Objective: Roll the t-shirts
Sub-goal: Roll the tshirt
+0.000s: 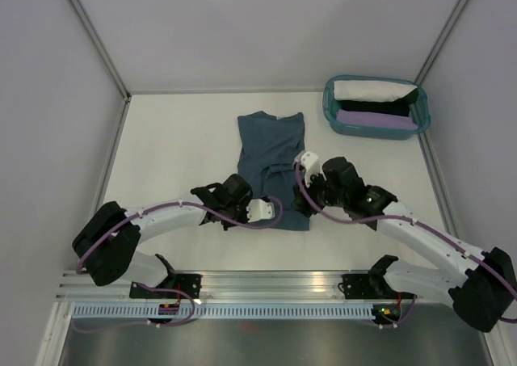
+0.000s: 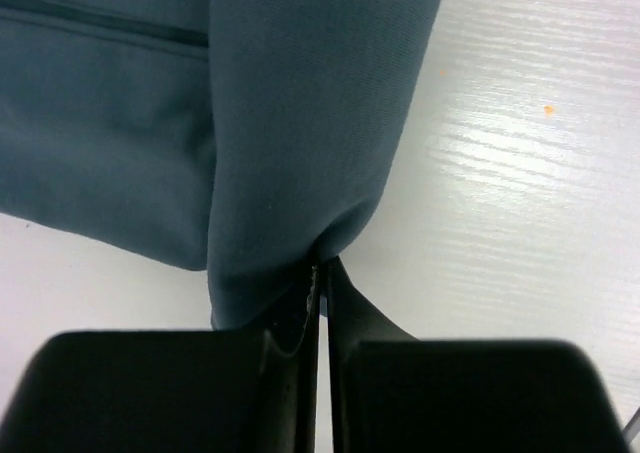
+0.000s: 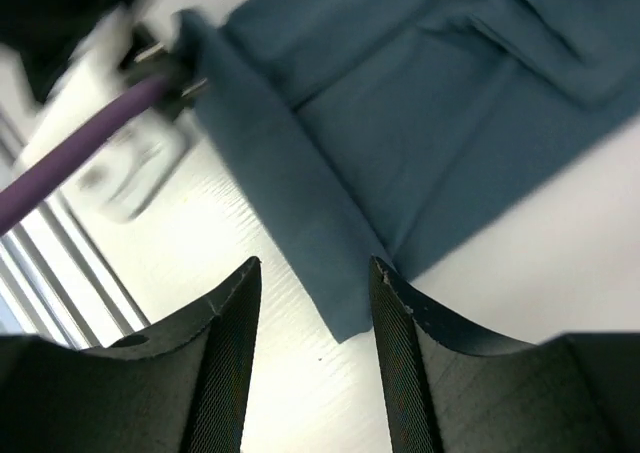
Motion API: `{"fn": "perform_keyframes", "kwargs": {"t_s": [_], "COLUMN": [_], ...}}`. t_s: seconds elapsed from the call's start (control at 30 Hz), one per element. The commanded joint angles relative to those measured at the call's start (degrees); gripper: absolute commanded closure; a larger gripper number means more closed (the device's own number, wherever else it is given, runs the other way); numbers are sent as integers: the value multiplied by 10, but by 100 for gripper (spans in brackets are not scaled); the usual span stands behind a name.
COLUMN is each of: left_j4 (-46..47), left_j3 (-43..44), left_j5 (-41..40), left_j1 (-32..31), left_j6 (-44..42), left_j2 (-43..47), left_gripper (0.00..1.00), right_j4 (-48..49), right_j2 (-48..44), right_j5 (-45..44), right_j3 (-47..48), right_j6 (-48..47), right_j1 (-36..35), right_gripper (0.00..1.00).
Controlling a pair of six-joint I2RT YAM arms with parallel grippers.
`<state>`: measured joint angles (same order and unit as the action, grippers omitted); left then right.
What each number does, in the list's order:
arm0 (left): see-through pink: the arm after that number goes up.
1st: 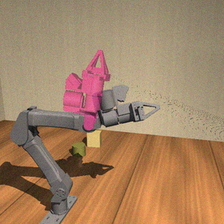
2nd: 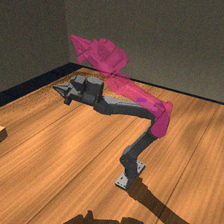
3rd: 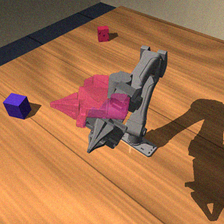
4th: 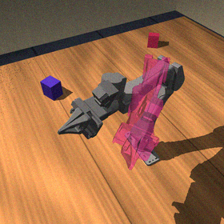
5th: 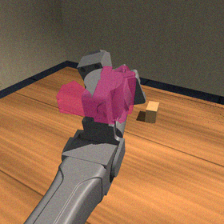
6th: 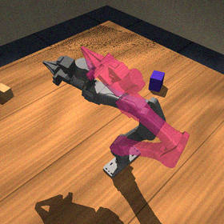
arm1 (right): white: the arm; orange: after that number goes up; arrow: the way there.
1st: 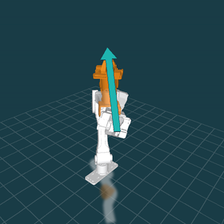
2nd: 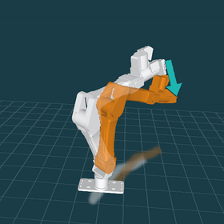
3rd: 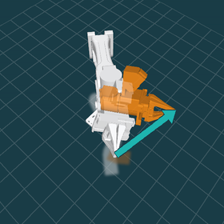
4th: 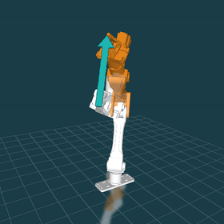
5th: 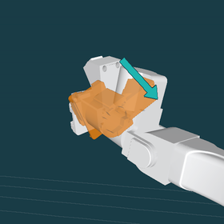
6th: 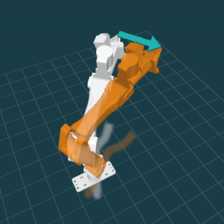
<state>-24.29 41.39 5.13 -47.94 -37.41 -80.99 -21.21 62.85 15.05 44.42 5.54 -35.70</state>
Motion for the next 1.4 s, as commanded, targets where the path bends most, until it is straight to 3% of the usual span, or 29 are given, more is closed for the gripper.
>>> {"fn": "perform_keyframes", "kwargs": {"t_s": [0.0, 0.1, 0.2, 0.43, 0.77, 0.87, 0.9, 0.97, 1.0, 1.07, 1.27, 1.37], "left_j4": [-39, -50, -58, -76, -88, -91, -94, -98, -102, -107, -150, -216], "left_j3": [28, 33, 44, 67, 72, 75, 77, 80, 82, 82, 65, 70], "left_j5": [59, 82, 95, 115, 130, 132, 134, 142, 143, 143, 160, 219], "left_j1": [22, 24, 32, 52, 55, 57, 57, 58, 58, 60, 93, 92], "left_j6": [-17, -17, -12, -11, -12, -12, -11, -11, -12, -14, -42, -78], "left_j2": [-1, 2, 0, -13, -22, -22, -22, -22, -22, -21, 7, 33], "left_gripper": [98, 98, 98, 98, 98, 98, 98, 98, 98, 98, 98, 98], "right_j4": [9, 48, 61, 126, 171, 169, 169, 168, 164, 128, 58, -2], "right_j2": [-74, -135, -150, -60, 58, 79, 85, 110, 121, 155, 91, 50], "right_j5": [-49, -70, -98, -320, -368, -360, -354, -347, -349, -346, -226, -127], "right_j3": [-40, -129, -176, -204, -203, -206, -204, -196, -184, -169, -152, -128], "right_j6": [-253, -351, -388, -412, -393, -389, -384, -372, -365, -355, -357, -359], "right_j1": [-79, -113, -152, -308, -310, -309, -309, -309, -307, -300, -282, -281], "right_gripper": [47, 41, 40, 38, 39, 48, 61, 74, 87, 100, 100, 100]}}
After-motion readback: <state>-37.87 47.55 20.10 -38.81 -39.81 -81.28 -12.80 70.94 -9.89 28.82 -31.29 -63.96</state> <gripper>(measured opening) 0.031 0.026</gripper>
